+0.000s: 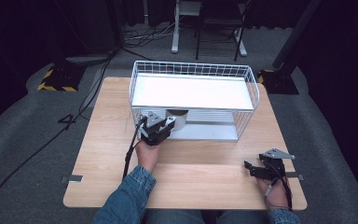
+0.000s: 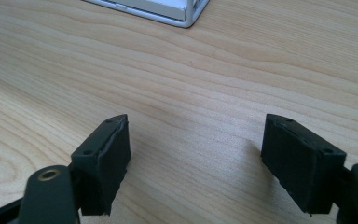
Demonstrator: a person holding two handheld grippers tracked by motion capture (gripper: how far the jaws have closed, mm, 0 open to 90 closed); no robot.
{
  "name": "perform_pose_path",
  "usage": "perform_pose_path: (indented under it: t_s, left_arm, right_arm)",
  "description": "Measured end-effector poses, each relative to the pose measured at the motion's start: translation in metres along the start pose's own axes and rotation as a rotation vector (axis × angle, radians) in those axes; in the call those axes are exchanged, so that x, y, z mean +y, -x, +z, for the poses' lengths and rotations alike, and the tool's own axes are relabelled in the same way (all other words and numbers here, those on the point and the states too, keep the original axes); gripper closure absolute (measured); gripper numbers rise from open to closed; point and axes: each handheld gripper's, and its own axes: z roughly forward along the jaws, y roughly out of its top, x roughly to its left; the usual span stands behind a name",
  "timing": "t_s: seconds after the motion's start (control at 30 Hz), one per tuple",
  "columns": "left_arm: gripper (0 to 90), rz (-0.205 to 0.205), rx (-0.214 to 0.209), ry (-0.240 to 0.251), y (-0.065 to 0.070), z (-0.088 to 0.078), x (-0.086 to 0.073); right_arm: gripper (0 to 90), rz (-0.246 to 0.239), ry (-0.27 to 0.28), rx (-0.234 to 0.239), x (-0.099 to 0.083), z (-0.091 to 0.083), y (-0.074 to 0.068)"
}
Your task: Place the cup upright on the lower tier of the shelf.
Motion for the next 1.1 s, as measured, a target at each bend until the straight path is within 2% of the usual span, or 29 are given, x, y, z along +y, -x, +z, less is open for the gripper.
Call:
perform_pose_path:
  t_s: [0.07, 0.1, 0.27, 0.37, 0.53, 0.63, 0.73, 0.83, 1.0, 1.03, 1.1]
  left_arm:
    - [51.7, -0.014, -0.008, -0.003, -0.001, 0.0, 0.0]
    - [49.2, -0.02, -0.012, -0.007, -0.001, 0.0, 0.0]
    - [43.7, 0.003, -0.004, -0.025, 0.002, 0.0, 0.001]
    - [40.6, 0.002, 0.001, -0.026, 0.002, -0.001, 0.002]
    - [38.1, 0.014, 0.014, -0.03, 0.002, -0.006, 0.002]
    - [34.9, 0.019, 0.044, -0.027, 0.002, -0.013, 0.003]
    - [33.6, 0.026, 0.061, 0.002, 0.007, -0.022, 0.005]
    - [33.3, 0.031, 0.057, 0.016, 0.011, -0.032, 0.007]
    - [33.3, 0.051, 0.041, 0.009, 0.016, -0.049, 0.008]
    - [33.3, 0.05, 0.033, 0.011, 0.018, -0.058, 0.009]
    - [33.3, 0.048, 0.03, 0.015, 0.019, -0.062, 0.009]
  right_arm:
    - [24.2, 0.0, 0.0, 0.0, 0.0, 0.0, 0.0]
    - [24.2, 0.0, 0.0, 0.0, 0.0, 0.0, 0.0]
    - [24.2, 0.0, 0.0, 0.0, 0.0, 0.0, 0.0]
    - [24.1, 0.0, 0.0, 0.0, 0.0, 0.0, 0.0]
    - [24.1, 0.0, 0.0, 0.0, 0.0, 0.0, 0.0]
    - [24.2, 0.0, 0.0, 0.0, 0.0, 0.0, 0.0]
    - [24.3, 0.0, 0.0, 0.0, 0.0, 0.0, 0.0]
    - [24.3, 0.0, 0.0, 0.0, 0.0, 0.0, 0.0]
    - [24.4, -0.001, 0.0, 0.001, 0.0, 0.0, 0.0]
    - [24.4, -0.001, 0.0, 0.002, 0.0, 0.0, 0.0]
    - [24.4, -0.001, 0.0, 0.003, 0.0, 0.0, 0.0]
